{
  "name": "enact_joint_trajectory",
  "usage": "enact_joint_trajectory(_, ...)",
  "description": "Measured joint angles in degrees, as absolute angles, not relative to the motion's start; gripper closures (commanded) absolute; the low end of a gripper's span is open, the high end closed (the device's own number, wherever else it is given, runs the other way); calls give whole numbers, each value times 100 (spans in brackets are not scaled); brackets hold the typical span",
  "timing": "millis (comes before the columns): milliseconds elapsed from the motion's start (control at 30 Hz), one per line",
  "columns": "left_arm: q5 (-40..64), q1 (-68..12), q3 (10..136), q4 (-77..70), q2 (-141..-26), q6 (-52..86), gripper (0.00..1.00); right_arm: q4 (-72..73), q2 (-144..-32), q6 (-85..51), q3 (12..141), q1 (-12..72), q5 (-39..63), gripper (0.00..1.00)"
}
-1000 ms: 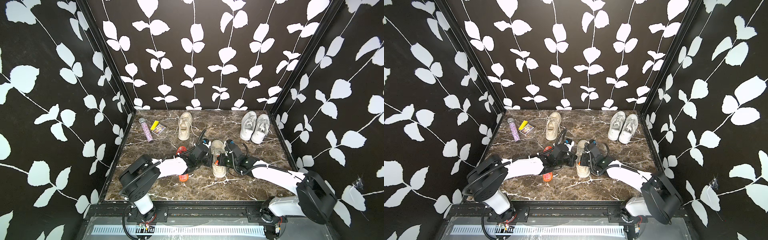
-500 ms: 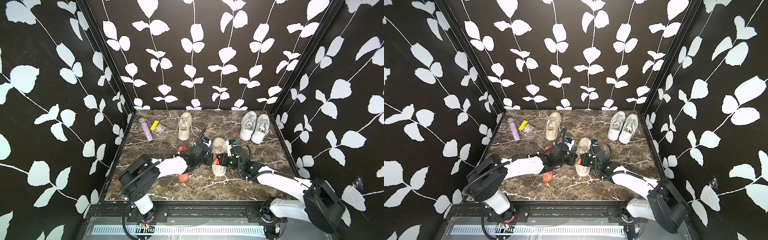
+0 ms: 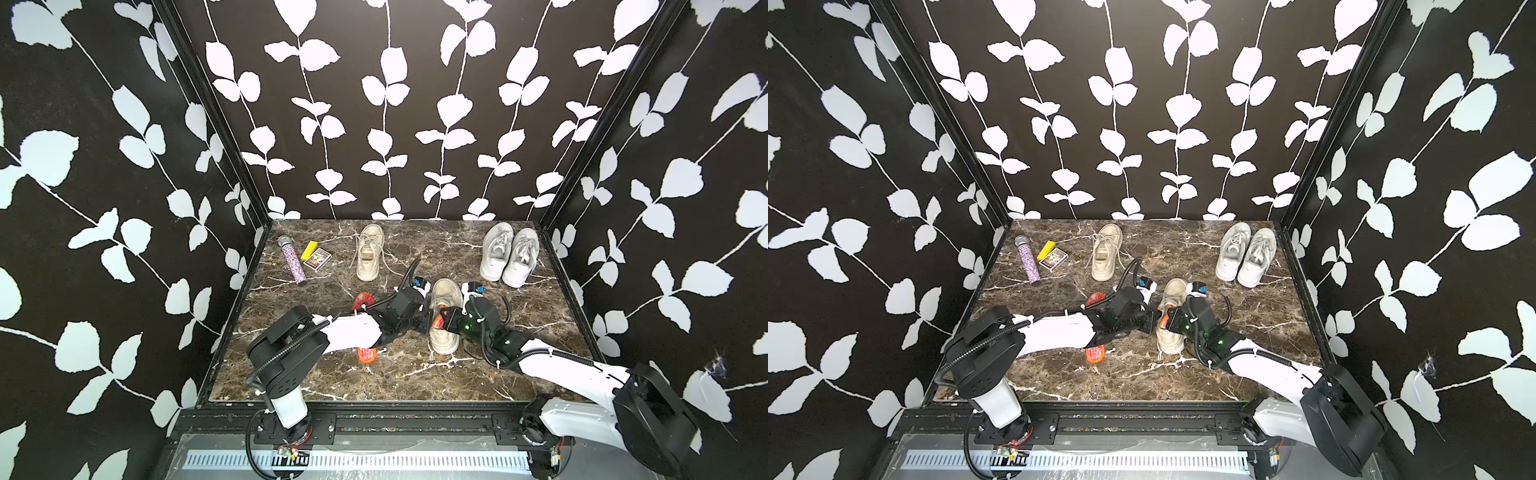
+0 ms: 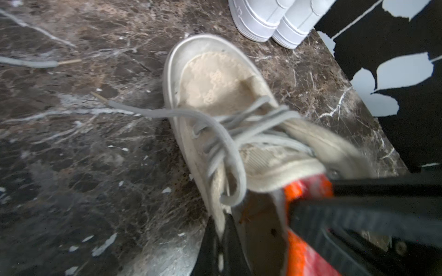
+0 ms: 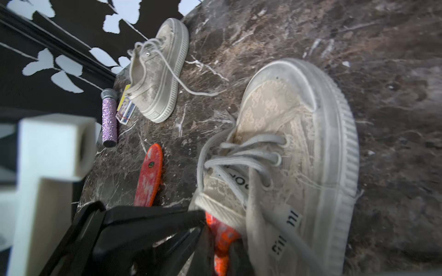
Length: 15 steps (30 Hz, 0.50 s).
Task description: Remove the insole from the shoe
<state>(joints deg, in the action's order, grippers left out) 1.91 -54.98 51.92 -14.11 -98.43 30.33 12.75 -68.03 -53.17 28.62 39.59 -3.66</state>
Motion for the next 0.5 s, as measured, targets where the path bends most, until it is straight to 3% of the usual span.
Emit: enact_joint_trajectory(500, 40, -5540, 5367, -1181, -9876, 2587, 100, 1588, -6390, -5446, 2554, 3656, -34, 100)
